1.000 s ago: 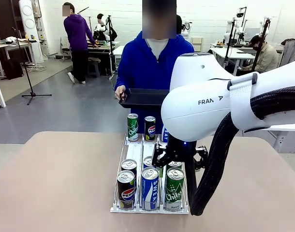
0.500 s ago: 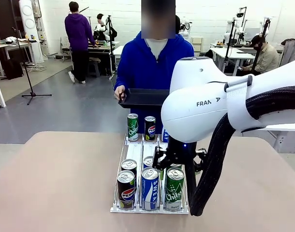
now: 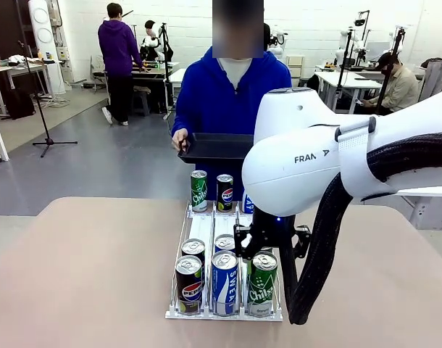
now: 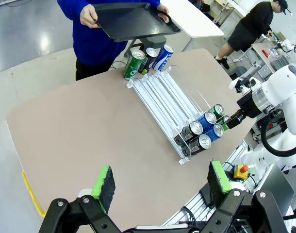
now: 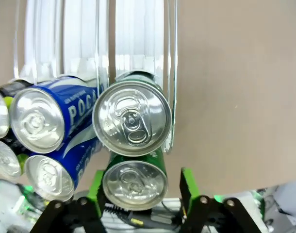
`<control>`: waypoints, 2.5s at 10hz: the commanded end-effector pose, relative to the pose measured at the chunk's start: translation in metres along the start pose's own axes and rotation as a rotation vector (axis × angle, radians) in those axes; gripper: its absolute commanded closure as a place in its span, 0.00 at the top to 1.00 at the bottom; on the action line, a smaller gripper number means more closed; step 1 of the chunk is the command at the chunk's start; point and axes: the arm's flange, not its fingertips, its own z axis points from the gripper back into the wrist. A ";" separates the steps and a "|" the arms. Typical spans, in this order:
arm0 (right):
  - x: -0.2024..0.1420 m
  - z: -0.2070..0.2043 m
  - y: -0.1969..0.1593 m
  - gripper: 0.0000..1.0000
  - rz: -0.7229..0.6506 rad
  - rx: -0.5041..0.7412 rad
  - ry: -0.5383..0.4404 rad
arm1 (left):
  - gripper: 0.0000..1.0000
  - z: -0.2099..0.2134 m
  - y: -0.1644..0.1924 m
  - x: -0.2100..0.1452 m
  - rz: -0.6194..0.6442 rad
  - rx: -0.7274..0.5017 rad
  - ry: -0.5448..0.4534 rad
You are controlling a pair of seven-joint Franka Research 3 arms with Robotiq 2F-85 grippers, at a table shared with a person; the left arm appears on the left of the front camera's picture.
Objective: Retrieve and hand over the desired beverage to the person.
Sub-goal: Pick up a can of the same type that the person held from the Automatic Can Dispenser.
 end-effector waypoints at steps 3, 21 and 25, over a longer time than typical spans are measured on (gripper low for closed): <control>0.002 -0.007 0.001 0.00 0.092 -0.018 -0.036 | 1.00 0.002 0.002 0.001 -0.020 -0.013 -0.011; 0.009 0.292 -0.016 0.00 -0.063 0.014 0.104 | 1.00 0.002 0.002 0.001 -0.020 -0.013 -0.011; 0.003 0.272 -0.025 0.00 -0.058 0.047 0.087 | 1.00 0.002 0.002 0.001 -0.020 -0.013 -0.011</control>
